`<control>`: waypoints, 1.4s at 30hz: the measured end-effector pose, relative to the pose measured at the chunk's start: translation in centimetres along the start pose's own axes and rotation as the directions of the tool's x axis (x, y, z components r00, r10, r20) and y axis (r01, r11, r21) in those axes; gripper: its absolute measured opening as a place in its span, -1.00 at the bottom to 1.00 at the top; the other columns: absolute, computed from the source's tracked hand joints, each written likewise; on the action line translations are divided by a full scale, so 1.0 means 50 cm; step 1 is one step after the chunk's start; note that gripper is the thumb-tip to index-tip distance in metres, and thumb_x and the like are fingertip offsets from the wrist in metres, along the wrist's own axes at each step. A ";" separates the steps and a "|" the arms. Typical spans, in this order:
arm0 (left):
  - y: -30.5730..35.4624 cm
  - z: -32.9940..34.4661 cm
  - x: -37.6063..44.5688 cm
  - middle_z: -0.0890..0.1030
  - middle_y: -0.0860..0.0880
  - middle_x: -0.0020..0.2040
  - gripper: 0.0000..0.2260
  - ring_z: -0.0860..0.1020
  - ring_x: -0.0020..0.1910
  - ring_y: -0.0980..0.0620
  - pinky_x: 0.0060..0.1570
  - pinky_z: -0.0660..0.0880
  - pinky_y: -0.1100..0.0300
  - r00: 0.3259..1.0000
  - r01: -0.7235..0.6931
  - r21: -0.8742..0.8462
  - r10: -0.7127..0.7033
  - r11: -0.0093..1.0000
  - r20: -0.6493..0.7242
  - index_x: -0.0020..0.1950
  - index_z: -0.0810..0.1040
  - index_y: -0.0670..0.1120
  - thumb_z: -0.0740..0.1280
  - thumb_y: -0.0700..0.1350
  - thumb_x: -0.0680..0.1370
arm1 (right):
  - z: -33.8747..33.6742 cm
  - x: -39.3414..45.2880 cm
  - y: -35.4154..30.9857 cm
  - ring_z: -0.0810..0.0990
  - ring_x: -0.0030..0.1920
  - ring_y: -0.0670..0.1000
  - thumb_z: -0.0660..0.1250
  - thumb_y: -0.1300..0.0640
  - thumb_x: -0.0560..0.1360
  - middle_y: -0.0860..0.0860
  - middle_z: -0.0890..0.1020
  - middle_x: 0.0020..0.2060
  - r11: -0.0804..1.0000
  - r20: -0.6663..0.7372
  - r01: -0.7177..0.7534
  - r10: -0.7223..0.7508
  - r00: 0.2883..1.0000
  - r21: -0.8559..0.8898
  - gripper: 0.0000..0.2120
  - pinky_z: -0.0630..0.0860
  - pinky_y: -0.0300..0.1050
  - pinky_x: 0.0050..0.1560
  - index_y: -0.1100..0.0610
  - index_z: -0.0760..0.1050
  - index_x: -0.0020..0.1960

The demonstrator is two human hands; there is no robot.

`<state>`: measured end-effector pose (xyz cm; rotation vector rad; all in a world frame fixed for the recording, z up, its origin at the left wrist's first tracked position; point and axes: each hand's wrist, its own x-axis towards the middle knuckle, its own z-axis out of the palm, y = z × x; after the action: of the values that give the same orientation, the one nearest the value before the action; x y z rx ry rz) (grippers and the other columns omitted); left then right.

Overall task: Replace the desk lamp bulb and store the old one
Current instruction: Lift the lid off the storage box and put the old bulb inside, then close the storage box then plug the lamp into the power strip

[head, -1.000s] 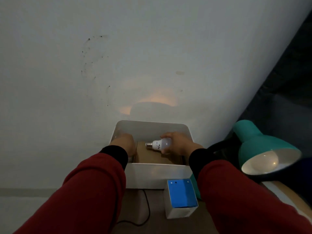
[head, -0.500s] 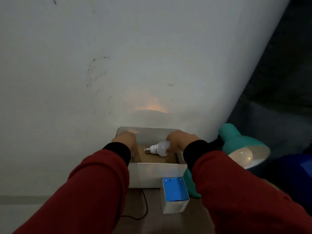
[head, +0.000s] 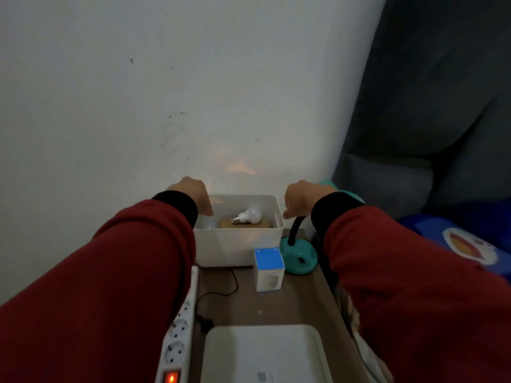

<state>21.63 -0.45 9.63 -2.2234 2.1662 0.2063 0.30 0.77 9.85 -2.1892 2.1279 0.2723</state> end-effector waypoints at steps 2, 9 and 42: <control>-0.001 -0.004 -0.049 0.46 -0.20 0.31 -0.50 0.48 0.27 -0.17 0.18 0.44 0.08 1.000 0.003 -0.010 -0.004 1.000 -0.010 0.29 0.46 -0.22 0.39 0.07 0.47 | 0.006 -0.055 0.009 0.56 0.18 0.20 0.38 0.01 0.45 0.16 0.58 0.18 1.000 -0.042 -0.023 0.024 0.999 0.008 -0.63 0.49 -0.03 0.10 0.22 0.55 0.16; 0.004 0.072 -0.208 0.43 -0.19 0.33 -0.48 0.46 0.29 -0.14 0.20 0.43 0.10 1.000 0.013 -0.049 -0.013 0.999 0.008 0.33 0.41 -0.21 0.39 0.05 0.48 | 0.100 -0.229 0.024 0.51 0.27 0.16 0.33 0.10 0.50 0.18 0.52 0.27 0.988 -0.098 -0.145 0.150 0.984 0.062 -0.58 0.48 -0.05 0.16 0.27 0.43 0.30; -0.009 0.557 -0.381 0.51 -0.17 0.25 -0.47 0.46 0.24 -0.16 0.19 0.40 0.07 0.983 0.036 -0.218 0.004 0.975 0.182 0.24 0.41 -0.17 0.39 0.13 0.42 | 0.592 -0.329 -0.006 0.37 0.32 0.19 0.31 -0.17 0.44 0.17 0.45 0.29 0.917 0.185 -0.235 0.183 0.966 0.323 -0.36 0.32 0.03 0.29 0.23 0.33 0.35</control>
<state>19.62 21.66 -15.76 -2.2259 2.1189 0.6526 -1.95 22.21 -16.26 -1.6980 2.1362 0.0682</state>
